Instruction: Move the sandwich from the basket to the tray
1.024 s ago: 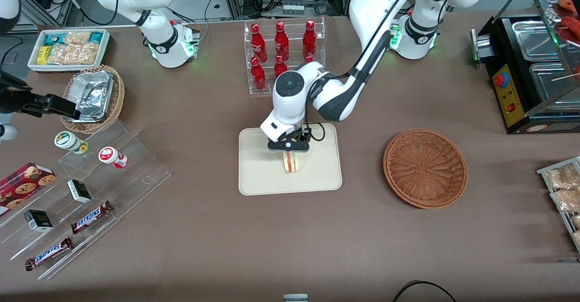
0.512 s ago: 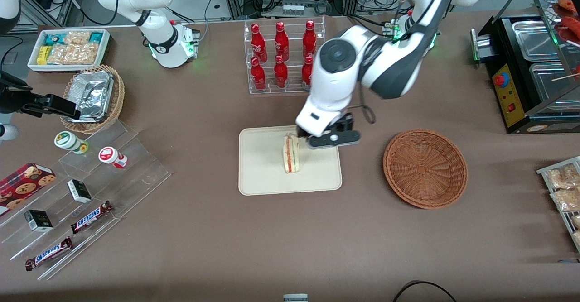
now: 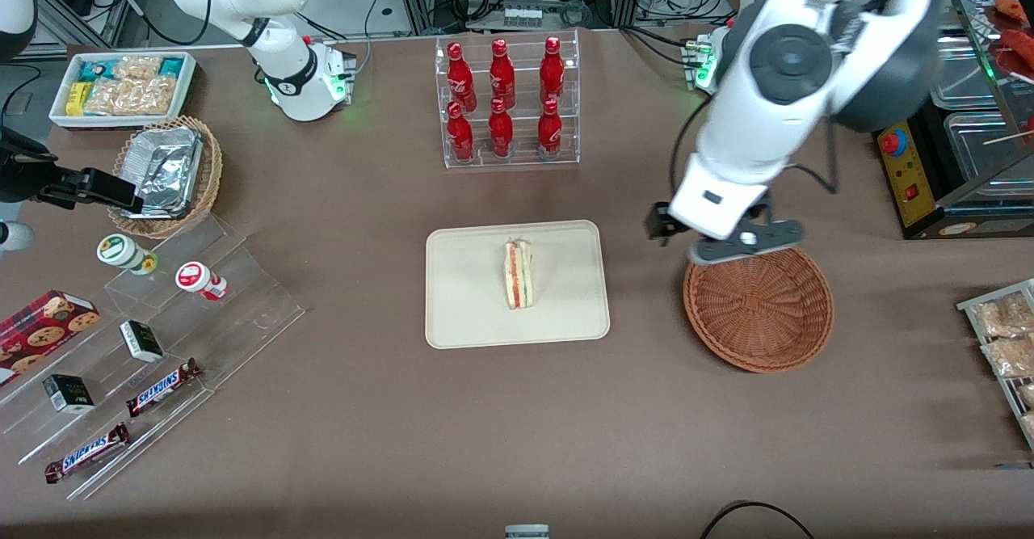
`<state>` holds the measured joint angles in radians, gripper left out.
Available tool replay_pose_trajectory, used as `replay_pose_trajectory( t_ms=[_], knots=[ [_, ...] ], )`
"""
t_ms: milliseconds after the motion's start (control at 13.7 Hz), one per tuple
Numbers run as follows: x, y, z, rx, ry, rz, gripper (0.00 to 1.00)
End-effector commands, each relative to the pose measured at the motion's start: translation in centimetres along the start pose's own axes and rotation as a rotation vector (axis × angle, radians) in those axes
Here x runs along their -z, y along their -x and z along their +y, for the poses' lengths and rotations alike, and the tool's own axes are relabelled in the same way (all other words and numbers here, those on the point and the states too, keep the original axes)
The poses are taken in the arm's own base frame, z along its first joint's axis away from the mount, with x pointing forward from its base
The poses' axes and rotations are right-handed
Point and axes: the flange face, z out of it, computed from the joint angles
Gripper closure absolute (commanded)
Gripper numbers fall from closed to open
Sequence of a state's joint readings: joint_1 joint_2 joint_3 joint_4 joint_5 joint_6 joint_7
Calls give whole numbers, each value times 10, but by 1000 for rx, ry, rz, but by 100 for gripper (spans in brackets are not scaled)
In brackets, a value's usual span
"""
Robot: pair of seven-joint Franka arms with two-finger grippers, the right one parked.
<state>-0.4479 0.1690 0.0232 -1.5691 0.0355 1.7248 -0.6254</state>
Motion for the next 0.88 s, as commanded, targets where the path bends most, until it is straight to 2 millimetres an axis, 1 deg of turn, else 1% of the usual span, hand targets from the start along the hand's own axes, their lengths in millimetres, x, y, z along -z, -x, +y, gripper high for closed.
replay_pose_trajectory(
  t_ms=[0, 220, 293, 439, 585, 659, 732, 805],
  knots=[
    [13, -8, -43, -26, 4, -8, 1],
    [30, -15, -92, -95, -1, -23, 1],
    [36, -17, -115, -115, 2, -19, 1],
    [40, -17, -153, -156, 4, -18, 1],
    [44, -21, -180, -164, 6, -14, 1],
    [43, -23, -191, -170, 6, -16, 1],
    [48, -23, -201, -176, 8, -8, 1],
    [49, -24, -211, -180, 9, -7, 1]
  ],
)
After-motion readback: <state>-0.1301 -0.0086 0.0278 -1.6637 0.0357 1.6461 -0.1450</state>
